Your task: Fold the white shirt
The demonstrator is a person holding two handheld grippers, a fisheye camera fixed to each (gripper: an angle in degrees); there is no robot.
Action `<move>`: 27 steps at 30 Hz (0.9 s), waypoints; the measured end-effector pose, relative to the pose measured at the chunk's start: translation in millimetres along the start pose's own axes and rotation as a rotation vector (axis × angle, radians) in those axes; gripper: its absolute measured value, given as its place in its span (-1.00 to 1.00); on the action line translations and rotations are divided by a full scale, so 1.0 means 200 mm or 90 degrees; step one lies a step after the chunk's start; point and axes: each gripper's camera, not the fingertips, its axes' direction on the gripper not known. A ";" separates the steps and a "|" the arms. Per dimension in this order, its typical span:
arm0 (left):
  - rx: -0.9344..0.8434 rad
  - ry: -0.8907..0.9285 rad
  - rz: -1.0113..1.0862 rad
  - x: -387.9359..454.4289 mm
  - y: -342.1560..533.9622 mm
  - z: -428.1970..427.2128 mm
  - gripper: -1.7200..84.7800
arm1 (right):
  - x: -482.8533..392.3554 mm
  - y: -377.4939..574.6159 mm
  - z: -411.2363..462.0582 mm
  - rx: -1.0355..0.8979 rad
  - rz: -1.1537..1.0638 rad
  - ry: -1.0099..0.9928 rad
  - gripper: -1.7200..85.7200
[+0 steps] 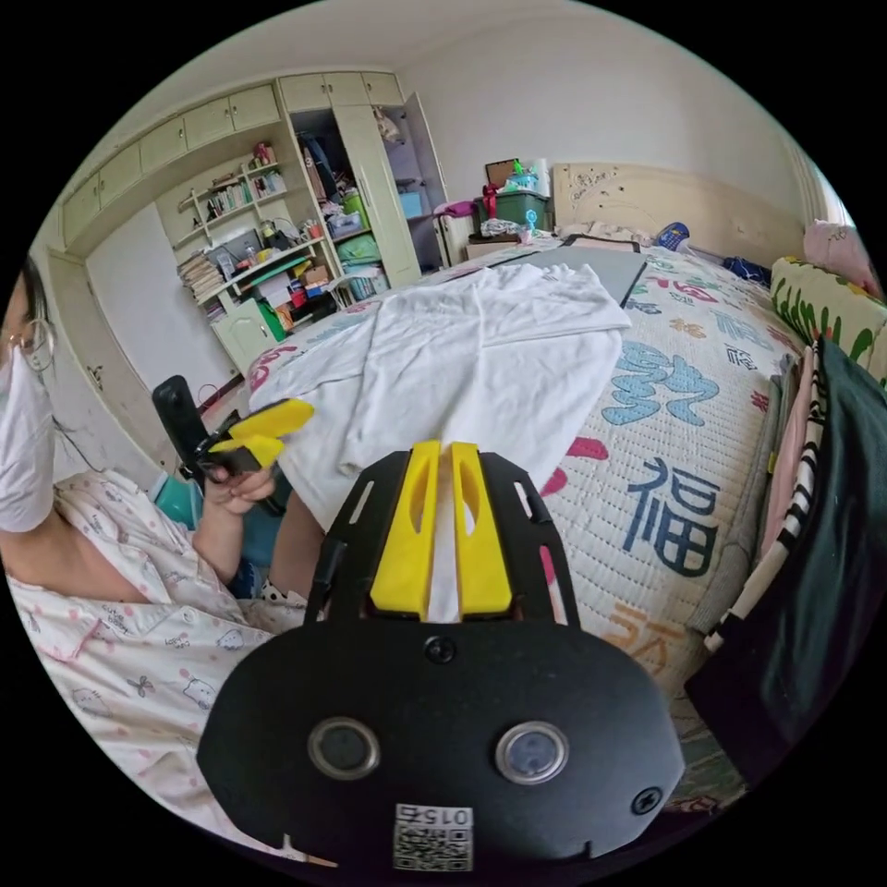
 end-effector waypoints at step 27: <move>0.197 -0.148 -0.293 -0.13 -0.02 -0.56 -0.93 | -1.00 -0.12 0.33 -0.065 -0.305 -0.223 -0.74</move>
